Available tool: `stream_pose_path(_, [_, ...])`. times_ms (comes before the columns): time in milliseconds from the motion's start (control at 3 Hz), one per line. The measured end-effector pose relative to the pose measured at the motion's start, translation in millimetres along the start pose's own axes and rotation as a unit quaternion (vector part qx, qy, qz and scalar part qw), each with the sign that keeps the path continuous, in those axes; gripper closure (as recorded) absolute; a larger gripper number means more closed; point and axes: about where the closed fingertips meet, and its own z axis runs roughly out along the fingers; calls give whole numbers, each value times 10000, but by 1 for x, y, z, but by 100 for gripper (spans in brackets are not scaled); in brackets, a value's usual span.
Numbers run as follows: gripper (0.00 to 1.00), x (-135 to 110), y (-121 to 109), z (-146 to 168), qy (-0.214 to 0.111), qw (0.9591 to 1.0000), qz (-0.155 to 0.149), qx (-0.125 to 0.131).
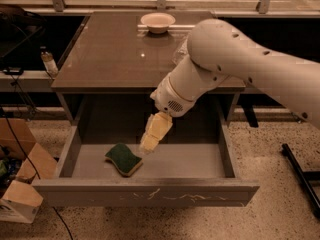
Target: Pick sponge from top drawer and place on counter
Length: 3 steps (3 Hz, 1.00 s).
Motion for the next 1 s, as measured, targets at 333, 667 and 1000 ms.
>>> stream_pose_path(333, [0,-15,-4,51,-265,9994,-42,-235])
stream_pose_path(667, [0,-24,-6,98,-468,9981,59,-386])
stream_pose_path(1000, [0,-25,-10,139,-539,9970,175,-531])
